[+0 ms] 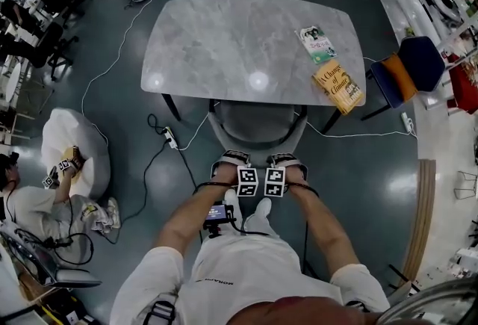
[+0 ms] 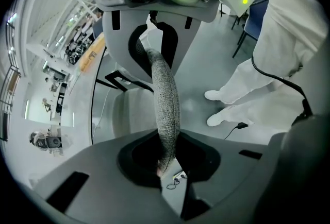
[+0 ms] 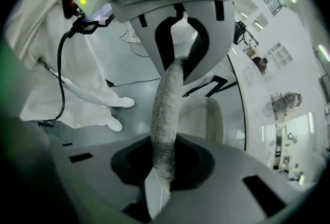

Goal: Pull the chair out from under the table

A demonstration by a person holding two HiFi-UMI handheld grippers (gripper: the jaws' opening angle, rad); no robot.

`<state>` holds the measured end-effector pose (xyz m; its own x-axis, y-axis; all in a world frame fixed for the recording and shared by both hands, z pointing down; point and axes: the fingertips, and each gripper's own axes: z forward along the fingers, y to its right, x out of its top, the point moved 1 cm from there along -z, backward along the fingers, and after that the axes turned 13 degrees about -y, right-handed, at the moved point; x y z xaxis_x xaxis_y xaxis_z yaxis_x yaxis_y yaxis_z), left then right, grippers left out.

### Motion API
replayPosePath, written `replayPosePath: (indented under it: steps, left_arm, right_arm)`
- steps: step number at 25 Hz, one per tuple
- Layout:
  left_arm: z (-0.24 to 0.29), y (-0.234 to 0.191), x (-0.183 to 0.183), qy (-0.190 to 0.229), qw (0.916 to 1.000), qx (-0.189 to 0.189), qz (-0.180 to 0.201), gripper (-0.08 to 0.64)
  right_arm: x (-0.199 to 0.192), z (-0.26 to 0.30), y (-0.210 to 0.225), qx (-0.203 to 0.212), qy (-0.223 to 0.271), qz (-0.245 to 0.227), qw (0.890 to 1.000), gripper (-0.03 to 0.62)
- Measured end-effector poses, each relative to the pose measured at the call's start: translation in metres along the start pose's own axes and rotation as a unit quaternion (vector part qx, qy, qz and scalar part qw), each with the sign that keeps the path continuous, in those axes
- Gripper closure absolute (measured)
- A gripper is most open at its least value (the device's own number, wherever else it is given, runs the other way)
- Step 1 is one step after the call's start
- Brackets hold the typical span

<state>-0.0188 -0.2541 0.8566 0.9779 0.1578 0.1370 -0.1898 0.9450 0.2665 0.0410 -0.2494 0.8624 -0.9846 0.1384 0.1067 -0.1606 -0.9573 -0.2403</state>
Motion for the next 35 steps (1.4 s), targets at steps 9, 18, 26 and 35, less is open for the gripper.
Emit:
replayPosePath:
  steps: [9,18,26,35]
  left_arm:
    - [-0.016,0.037,0.014,0.006,0.9999,-0.007,-0.006,0.495]
    - [-0.026,0.075,0.017,0.001,0.9998,-0.015,-0.010,0.495]
    - [-0.040,0.114,0.022,-0.002,0.9997,-0.023,-0.010,0.495]
    - [-0.051,0.139,0.033,-0.006,0.9995,-0.025,-0.015,0.495]
  right_arm:
    - [-0.002,-0.011,-0.039,0.004,-0.002,0.000,1.000,0.526]
    - [0.005,-0.022,-0.077,0.009,-0.005,-0.006,1.000,0.526]
    - [0.013,-0.034,-0.115,0.014,-0.003,-0.002,1.000,0.526]
    - [0.010,-0.040,-0.141,0.009,-0.004,-0.009,1.000,0.526]
